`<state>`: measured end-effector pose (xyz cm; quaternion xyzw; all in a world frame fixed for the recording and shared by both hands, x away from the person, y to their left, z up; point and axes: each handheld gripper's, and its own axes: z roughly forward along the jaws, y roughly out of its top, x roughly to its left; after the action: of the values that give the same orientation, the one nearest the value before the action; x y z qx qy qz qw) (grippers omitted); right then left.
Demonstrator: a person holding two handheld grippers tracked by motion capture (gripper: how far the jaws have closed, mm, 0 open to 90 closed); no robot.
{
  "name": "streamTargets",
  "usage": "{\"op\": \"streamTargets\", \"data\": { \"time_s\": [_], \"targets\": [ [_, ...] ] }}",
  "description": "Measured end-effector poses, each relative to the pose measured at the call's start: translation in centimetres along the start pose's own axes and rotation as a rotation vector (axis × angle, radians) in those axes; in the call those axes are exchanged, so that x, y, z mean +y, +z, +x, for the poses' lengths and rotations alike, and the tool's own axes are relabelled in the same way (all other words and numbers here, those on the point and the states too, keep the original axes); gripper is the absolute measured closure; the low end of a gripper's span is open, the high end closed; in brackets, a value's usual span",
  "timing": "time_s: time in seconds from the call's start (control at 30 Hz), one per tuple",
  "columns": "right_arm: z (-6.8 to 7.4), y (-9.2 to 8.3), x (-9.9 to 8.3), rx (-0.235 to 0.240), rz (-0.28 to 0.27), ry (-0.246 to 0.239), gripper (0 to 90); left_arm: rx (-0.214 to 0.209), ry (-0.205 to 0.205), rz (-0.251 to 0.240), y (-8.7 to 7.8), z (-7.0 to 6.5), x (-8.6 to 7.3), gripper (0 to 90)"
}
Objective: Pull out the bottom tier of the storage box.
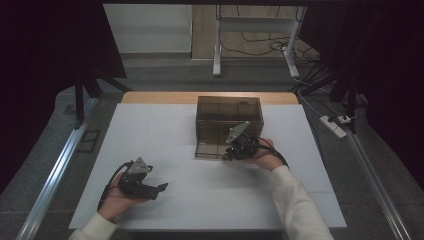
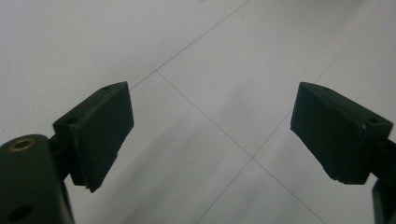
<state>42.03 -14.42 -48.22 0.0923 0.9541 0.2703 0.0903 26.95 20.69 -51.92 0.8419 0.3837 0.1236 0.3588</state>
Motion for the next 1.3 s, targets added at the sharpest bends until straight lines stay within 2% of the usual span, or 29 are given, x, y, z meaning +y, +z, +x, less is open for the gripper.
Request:
{"op": "streamTargets", "data": {
  "time_s": [0.1,0.17,0.43,1.0,1.3],
  "targets": [
    [0.0,-0.2,0.0,-0.015,-0.021,0.022,65.3,0.000,0.000,0.001,0.0,0.0,0.0,12.6],
    [0.1,-0.3,0.0,-0.042,-0.035,0.042,56.1,0.000,0.000,0.001,0.0,0.0,0.0,12.6],
    [0.6,-1.1,-0.2,-0.084,-0.085,0.104,44.0,0.005,-0.002,0.003,0.1,0.0,0.0,12.6],
    [2.0,-2.8,-1.9,-0.125,-0.162,0.213,40.9,0.007,0.000,-0.012,-0.2,0.0,0.0,12.6],
    [2.6,-3.6,-3.2,-0.134,-0.186,0.248,39.6,0.008,-0.001,-0.013,-0.3,0.0,0.1,12.6]
  ]
}}
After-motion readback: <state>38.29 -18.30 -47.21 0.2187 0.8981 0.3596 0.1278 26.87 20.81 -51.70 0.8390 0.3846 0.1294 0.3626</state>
